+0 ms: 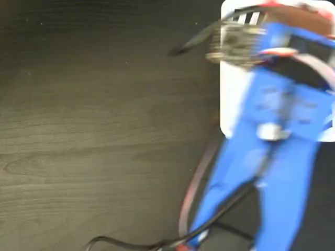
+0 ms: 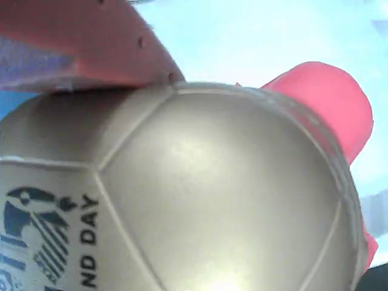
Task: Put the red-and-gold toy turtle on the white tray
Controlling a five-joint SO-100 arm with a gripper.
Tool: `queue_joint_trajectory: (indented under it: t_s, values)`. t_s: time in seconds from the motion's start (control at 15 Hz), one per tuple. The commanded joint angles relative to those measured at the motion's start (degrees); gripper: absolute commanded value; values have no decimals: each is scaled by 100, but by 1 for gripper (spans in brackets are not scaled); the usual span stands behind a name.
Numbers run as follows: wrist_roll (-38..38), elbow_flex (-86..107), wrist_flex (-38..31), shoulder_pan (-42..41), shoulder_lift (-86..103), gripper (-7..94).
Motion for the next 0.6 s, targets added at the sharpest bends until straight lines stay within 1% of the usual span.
queue_joint_trajectory:
  t_s: [0.0,0.27,0.53]
  values:
    - [158,-343,-299,53,-299,0]
    - [439,-571,-360,-229,-1204,0]
    - [563,-457,-413,-246,-1485,0]
